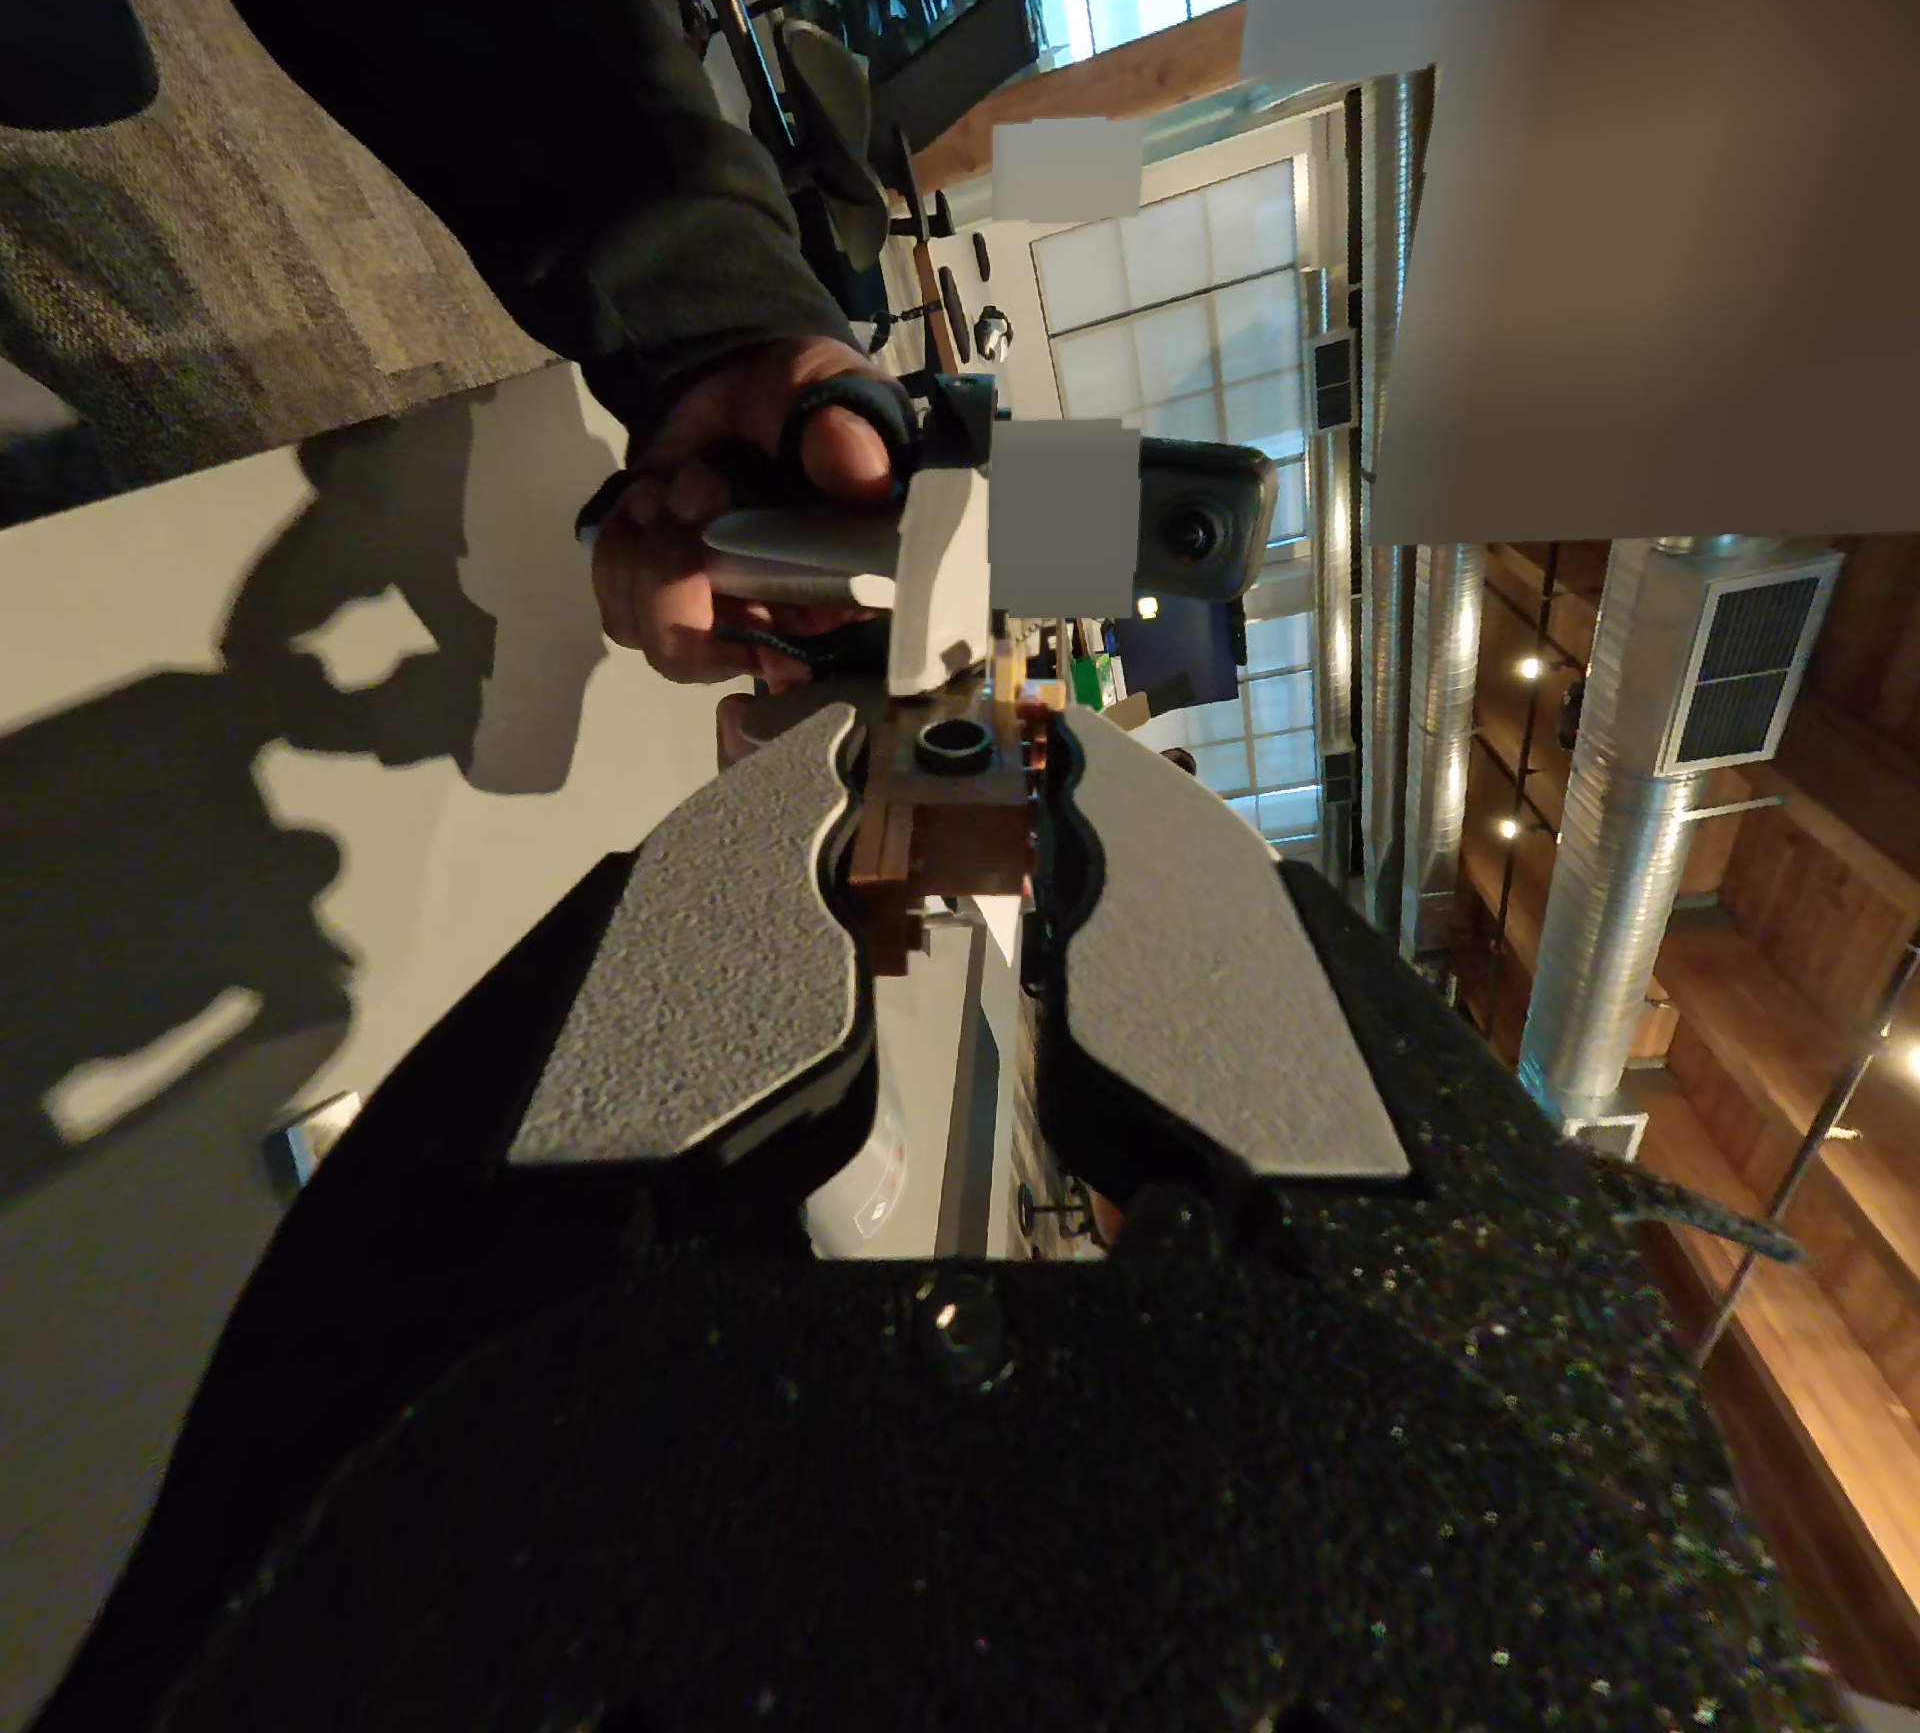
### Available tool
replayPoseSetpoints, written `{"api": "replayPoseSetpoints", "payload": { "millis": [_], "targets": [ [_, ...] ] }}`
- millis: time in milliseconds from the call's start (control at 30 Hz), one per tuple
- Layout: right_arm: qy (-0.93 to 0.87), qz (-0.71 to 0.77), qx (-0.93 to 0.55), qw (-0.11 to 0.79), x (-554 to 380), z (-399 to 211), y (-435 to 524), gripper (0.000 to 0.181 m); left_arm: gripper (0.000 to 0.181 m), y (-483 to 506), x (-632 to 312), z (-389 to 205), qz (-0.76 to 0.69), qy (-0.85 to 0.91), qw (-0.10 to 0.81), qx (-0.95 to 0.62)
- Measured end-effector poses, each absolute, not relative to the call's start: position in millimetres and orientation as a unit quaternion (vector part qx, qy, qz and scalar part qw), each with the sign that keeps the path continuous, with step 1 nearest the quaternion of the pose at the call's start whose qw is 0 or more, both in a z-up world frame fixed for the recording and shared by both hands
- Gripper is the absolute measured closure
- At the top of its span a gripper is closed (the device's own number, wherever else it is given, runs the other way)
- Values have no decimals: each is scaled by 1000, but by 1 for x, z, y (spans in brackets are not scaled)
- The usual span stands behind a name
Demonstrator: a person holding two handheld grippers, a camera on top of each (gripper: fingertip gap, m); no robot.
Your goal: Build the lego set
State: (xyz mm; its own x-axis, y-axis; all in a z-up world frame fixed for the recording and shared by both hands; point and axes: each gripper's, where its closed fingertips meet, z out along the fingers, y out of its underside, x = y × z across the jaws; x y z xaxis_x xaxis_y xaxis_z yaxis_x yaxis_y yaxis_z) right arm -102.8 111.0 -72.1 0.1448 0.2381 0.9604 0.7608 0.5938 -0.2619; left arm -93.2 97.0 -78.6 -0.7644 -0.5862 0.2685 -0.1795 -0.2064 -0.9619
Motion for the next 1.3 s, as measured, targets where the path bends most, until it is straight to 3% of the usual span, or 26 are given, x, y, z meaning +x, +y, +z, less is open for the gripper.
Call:
{"api": "replayPoseSetpoints", "payload": {
  "millis": [1300],
  "targets": [
    [-651,-174,-435,598,-94,-75,90,154,165,64,-85,-83,-596,733,98,-313]
  ]
}}
